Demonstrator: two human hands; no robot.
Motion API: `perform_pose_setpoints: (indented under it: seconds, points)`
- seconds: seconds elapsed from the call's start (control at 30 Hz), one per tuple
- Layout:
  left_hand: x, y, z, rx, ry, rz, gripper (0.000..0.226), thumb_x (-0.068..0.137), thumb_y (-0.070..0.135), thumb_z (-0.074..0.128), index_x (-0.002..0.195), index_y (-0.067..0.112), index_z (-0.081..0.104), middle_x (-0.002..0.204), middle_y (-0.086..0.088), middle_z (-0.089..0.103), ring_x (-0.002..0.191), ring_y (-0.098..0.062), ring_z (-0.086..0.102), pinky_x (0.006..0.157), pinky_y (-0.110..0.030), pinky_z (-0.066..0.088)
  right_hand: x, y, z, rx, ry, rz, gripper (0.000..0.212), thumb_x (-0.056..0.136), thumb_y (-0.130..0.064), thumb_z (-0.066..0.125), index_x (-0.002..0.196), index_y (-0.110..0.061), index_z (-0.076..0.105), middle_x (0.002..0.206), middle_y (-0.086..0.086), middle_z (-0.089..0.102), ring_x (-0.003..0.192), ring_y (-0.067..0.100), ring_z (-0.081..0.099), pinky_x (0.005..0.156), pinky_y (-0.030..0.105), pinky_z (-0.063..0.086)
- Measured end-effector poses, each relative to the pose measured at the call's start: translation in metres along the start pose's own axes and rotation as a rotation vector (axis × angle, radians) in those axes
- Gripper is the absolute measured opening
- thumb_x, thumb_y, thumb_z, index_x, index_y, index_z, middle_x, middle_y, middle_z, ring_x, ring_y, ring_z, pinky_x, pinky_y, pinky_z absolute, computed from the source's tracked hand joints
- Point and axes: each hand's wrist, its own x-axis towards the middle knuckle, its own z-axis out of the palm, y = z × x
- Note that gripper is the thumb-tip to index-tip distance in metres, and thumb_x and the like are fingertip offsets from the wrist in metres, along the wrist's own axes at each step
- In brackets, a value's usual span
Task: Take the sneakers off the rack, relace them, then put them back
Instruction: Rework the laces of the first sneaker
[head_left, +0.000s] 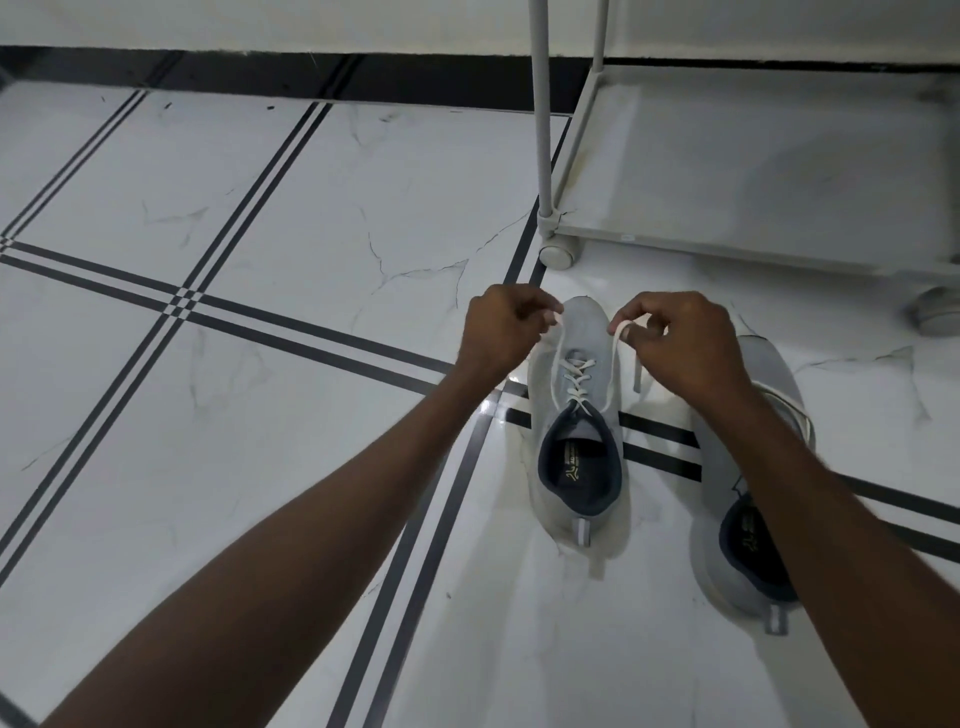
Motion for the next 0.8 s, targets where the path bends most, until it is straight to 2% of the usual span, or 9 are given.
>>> perform_pose_setpoints:
  seconds: [0.1, 0.2, 0.27, 0.33, 0.4, 0.5, 0.57, 0.67, 0.8]
  points:
    - [-0.006, 0.012, 0.01, -0.438, -0.081, -0.145, 0.016, 0.09, 0.01, 0.063, 0.101, 0.004, 0.073, 0.092, -0.011, 0.076, 0.086, -0.028, 0.074, 0.084, -0.044, 0.061, 0.003, -0.009, -0.008, 0.005, -0.032, 0.0, 0.006, 0.08, -0.025, 0.071, 0.08, -0.028, 0.076, 0.06, -0.003, 0.066, 0.057, 0.009, 0.06, 0.06, 0.024, 0.047]
    - [-0.012, 0.031, 0.015, -0.636, -0.216, -0.288, 0.024, 0.093, 0.002, 0.06, 0.116, -0.004, 0.059, 0.088, -0.015, 0.073, 0.066, -0.021, 0.069, 0.07, -0.036, 0.061, 0.008, -0.014, -0.015, 0.08, -0.044, 0.025, 0.026, 0.078, -0.007, 0.06, 0.083, -0.026, 0.077, 0.068, -0.002, 0.073, 0.067, 0.015, 0.07, 0.07, 0.03, 0.056]
    - [-0.013, 0.034, 0.016, -0.593, -0.319, -0.354, 0.028, 0.092, 0.002, 0.061, 0.12, -0.002, 0.056, 0.086, -0.014, 0.073, 0.057, -0.014, 0.065, 0.063, -0.029, 0.058, 0.01, -0.017, -0.017, 0.141, -0.044, 0.005, 0.032, 0.079, -0.003, 0.055, 0.086, -0.025, 0.077, 0.075, -0.001, 0.076, 0.071, 0.014, 0.072, 0.073, 0.031, 0.058]
    - [-0.014, 0.031, 0.014, -0.503, -0.424, -0.36, 0.025, 0.092, 0.004, 0.063, 0.117, -0.003, 0.063, 0.093, -0.018, 0.074, 0.057, -0.011, 0.065, 0.064, -0.026, 0.059, 0.012, -0.021, -0.017, 0.231, -0.053, -0.016, 0.031, 0.082, -0.001, 0.056, 0.09, -0.022, 0.077, 0.081, -0.003, 0.077, 0.075, 0.004, 0.072, 0.076, 0.02, 0.056]
    - [-0.012, 0.027, 0.011, -0.456, -0.522, -0.329, 0.022, 0.093, 0.006, 0.062, 0.113, -0.001, 0.069, 0.089, -0.015, 0.073, 0.06, -0.009, 0.063, 0.066, -0.023, 0.058, 0.013, -0.023, -0.014, 0.31, -0.077, -0.023, 0.024, 0.083, -0.003, 0.061, 0.092, -0.019, 0.077, 0.083, -0.003, 0.078, 0.078, 0.0, 0.072, 0.078, 0.015, 0.054]
    - [-0.011, 0.028, 0.002, -0.429, -0.661, -0.291, 0.023, 0.096, 0.014, 0.06, 0.113, 0.006, 0.072, 0.1, -0.014, 0.073, 0.068, -0.009, 0.059, 0.072, -0.023, 0.054, 0.015, -0.018, -0.002, 0.436, -0.092, 0.033, 0.019, 0.083, -0.004, 0.063, 0.091, -0.016, 0.076, 0.083, 0.0, 0.078, 0.082, 0.012, 0.074, 0.08, 0.028, 0.058]
    - [-0.011, 0.028, -0.003, -0.412, -0.666, -0.275, 0.023, 0.093, 0.018, 0.065, 0.112, 0.007, 0.073, 0.106, -0.019, 0.071, 0.07, -0.009, 0.059, 0.073, -0.024, 0.054, 0.014, -0.013, 0.007, 0.529, -0.09, 0.13, 0.02, 0.083, -0.003, 0.063, 0.096, -0.014, 0.074, 0.082, 0.005, 0.077, 0.077, 0.018, 0.075, 0.075, 0.033, 0.059]
    - [-0.01, 0.024, -0.006, -0.464, -0.587, -0.26, 0.019, 0.093, 0.017, 0.065, 0.108, 0.007, 0.072, 0.09, -0.01, 0.069, 0.066, -0.009, 0.059, 0.069, -0.024, 0.054, 0.008, -0.01, 0.017, 0.654, -0.155, 0.311, 0.024, 0.088, 0.0, 0.057, 0.108, -0.009, 0.066, 0.08, 0.01, 0.072, 0.054, 0.01, 0.068, 0.053, 0.024, 0.054]
    - [-0.004, 0.017, -0.019, -0.419, -0.566, -0.16, 0.019, 0.094, 0.016, 0.064, 0.101, -0.001, 0.072, 0.084, -0.011, 0.07, 0.072, -0.015, 0.067, 0.074, -0.025, 0.058, 0.001, -0.006, 0.025, 0.559, -0.305, 0.371, 0.019, 0.09, -0.011, 0.065, 0.107, -0.005, 0.062, 0.071, 0.012, 0.07, 0.046, 0.019, 0.06, 0.043, 0.026, 0.048]
